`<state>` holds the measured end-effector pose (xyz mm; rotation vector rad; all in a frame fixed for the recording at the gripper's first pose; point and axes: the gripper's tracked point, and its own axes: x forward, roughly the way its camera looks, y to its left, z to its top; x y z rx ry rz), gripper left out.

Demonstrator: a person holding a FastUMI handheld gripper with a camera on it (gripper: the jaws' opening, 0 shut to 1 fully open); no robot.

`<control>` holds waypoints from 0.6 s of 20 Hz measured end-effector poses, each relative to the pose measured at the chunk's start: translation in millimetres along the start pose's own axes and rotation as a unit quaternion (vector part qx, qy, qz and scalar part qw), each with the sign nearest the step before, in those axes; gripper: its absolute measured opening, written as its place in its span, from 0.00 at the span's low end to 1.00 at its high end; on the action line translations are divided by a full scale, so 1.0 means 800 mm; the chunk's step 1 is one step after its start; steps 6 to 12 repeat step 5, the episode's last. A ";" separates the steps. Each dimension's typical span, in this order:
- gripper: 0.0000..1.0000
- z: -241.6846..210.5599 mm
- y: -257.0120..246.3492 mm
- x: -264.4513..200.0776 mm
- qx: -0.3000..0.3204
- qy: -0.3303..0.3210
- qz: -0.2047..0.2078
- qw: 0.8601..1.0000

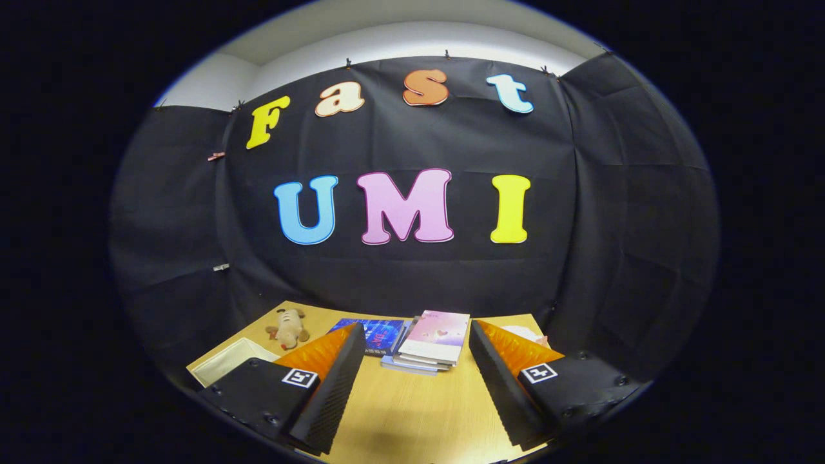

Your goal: Open the storage box then place both shoes into the box .Put the left shoe in first, then the right shoe, with the right side of both shoes facing outward in a uniform manner.

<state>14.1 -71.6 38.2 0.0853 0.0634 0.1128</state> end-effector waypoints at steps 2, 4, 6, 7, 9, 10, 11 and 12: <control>0.98 -0.013 -0.005 0.004 0.000 0.008 -0.020 1.000; 0.98 -0.015 -0.003 0.006 0.002 0.011 -0.037 0.999; 0.98 -0.014 0.000 0.006 0.003 0.007 -0.044 0.999; 0.98 -0.014 0.000 0.006 0.003 0.007 -0.044 0.999; 0.98 -0.014 0.000 0.006 0.003 0.007 -0.044 0.999; 0.98 -0.014 0.000 0.006 0.003 0.007 -0.044 0.999; 0.98 -0.014 0.000 0.006 0.003 0.007 -0.044 0.999; 0.98 -0.014 0.000 0.006 0.003 0.007 -0.044 0.999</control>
